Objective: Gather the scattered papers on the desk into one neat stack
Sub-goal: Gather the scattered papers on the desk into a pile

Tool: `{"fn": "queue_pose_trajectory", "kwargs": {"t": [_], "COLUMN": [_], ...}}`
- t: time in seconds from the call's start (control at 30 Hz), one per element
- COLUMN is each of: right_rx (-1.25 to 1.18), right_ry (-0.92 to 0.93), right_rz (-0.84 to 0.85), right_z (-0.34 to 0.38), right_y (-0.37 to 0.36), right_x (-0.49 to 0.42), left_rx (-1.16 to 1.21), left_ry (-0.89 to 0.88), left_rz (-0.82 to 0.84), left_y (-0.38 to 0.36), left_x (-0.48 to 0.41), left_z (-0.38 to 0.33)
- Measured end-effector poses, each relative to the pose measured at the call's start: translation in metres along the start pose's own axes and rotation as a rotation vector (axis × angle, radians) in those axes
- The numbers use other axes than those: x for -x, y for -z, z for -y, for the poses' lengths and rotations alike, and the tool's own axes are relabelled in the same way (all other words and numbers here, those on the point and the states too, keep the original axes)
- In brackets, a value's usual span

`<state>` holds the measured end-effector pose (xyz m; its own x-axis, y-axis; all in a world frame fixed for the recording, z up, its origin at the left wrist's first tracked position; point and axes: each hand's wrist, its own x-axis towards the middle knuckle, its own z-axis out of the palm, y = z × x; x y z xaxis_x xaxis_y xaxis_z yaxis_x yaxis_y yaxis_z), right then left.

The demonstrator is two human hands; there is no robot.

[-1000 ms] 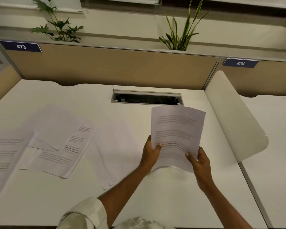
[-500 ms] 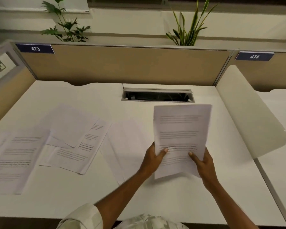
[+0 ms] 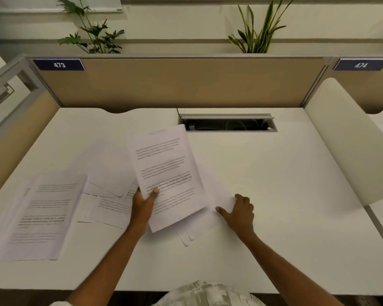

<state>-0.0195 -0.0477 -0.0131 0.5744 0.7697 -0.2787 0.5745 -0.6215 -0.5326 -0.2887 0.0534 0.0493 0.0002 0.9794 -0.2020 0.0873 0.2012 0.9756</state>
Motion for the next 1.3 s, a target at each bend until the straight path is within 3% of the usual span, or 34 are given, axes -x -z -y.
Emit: {"fn": "queue_pose_trajectory", "kwargs": {"t": [0.13, 0.33, 0.6, 0.8, 1.0, 1.1, 1.2, 1.3], "right_rx": [0.169, 0.111, -0.463, -0.791, -0.893, -0.749, -0.520, -0.310], "right_ry": [-0.011, -0.190, -0.234, -0.229, 0.126, 0.332, 0.631, 0.892], "right_rz": [-0.021, 0.072, 0.010, -0.155, -0.540, -0.626, -0.612, -0.472], "right_z": [0.018, 0.032, 0.031, 0.021, 0.049, 0.065, 0.068, 0.060], "right_y": [-0.008, -0.007, -0.017, 0.011, 0.080, 0.099, 0.092, 0.059], "right_x": [0.002, -0.004, 0.009, 0.015, 0.033, 0.052, 0.071, 0.079], "left_rx": [0.025, 0.077, 0.089, 0.081, 0.098, 0.069, 0.023, -0.009], "left_ry": [0.008, 0.042, 0.077, 0.087, 0.114, 0.153, 0.267, 0.315], "left_rz": [-0.084, -0.160, -0.185, -0.173, -0.125, -0.005, 0.160, 0.264], "left_y": [0.038, 0.076, 0.105, 0.112, 0.084, 0.052, 0.018, -0.010], "left_x": [-0.015, -0.028, -0.039, -0.040, -0.032, -0.021, -0.012, -0.004], "left_z": [0.002, -0.002, 0.001, 0.007, 0.010, 0.020, 0.033, 0.041]}}
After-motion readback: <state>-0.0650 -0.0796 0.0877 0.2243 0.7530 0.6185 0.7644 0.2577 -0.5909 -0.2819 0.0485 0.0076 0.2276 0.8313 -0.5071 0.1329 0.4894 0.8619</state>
